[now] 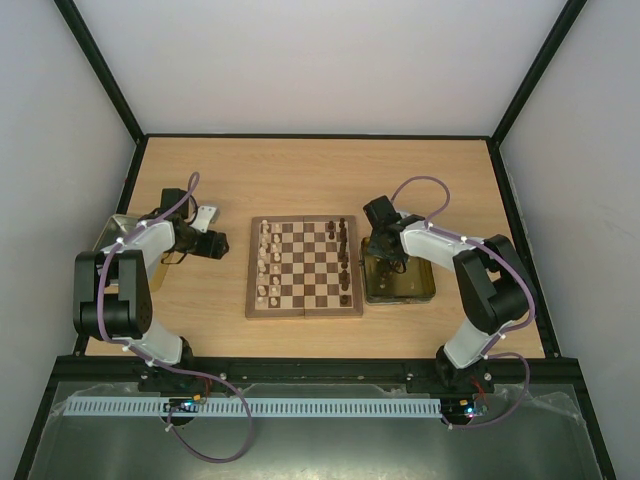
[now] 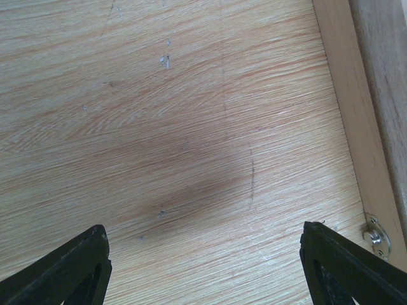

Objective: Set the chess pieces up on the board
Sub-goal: Pick up the chess piece from the storage box, then place the chess piece on the chessboard.

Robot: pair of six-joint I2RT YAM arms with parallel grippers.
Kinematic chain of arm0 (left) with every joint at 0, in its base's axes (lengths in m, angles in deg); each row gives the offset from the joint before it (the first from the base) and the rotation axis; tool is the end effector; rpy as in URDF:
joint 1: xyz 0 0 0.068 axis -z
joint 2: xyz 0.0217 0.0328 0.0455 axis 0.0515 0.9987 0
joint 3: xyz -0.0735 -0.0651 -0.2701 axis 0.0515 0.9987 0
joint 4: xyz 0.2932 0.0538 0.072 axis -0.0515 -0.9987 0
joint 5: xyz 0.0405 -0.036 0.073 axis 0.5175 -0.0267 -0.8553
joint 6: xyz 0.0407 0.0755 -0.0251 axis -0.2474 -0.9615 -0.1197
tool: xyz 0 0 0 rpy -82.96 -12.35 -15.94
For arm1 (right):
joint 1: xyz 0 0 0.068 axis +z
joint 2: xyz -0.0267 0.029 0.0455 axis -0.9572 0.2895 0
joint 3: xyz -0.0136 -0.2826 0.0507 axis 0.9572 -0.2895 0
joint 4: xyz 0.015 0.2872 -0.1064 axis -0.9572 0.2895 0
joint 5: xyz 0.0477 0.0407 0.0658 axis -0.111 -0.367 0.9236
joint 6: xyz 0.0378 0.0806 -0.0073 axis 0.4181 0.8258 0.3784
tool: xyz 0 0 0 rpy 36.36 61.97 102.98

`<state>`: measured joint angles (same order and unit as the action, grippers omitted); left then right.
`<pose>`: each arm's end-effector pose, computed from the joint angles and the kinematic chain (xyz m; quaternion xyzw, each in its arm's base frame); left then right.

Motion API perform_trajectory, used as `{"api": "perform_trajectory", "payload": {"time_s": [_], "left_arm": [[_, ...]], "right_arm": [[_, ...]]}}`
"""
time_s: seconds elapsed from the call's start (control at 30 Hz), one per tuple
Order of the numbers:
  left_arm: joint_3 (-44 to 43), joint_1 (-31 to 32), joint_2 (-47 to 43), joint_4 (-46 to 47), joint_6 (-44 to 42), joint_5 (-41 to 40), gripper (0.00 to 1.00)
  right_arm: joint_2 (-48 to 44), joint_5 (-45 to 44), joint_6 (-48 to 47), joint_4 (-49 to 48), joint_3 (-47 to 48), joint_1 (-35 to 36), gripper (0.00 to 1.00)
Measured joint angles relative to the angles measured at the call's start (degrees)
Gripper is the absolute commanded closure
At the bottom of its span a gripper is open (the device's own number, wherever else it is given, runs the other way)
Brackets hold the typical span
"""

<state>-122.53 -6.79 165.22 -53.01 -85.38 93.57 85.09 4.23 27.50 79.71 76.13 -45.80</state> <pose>0.3463 0.0000 0.1132 0.1133 0.9586 -0.1091 0.2375 0.3303 0.1632 0.1025 0.1266 0.9692 0.0809 0.1950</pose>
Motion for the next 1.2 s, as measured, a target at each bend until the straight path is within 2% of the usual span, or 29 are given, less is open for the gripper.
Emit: {"api": "perform_trajectory", "payload": {"time_s": [0.5,1.03,1.2], "left_arm": [[0.0,0.0,0.0,0.0,0.0,0.2,0.19],[0.0,0.0,0.0,0.0,0.0,0.6,0.18],[0.0,0.0,0.0,0.0,0.0,0.6,0.18]], "right_arm": [[-1.6,-3.0,0.0,3.2,1.8,0.8,0.98],[0.5,-8.4,-1.6,11.5,22.5,12.2,0.98],[4.2,-7.1,-2.2,11.6,24.4,14.4,0.98]]}}
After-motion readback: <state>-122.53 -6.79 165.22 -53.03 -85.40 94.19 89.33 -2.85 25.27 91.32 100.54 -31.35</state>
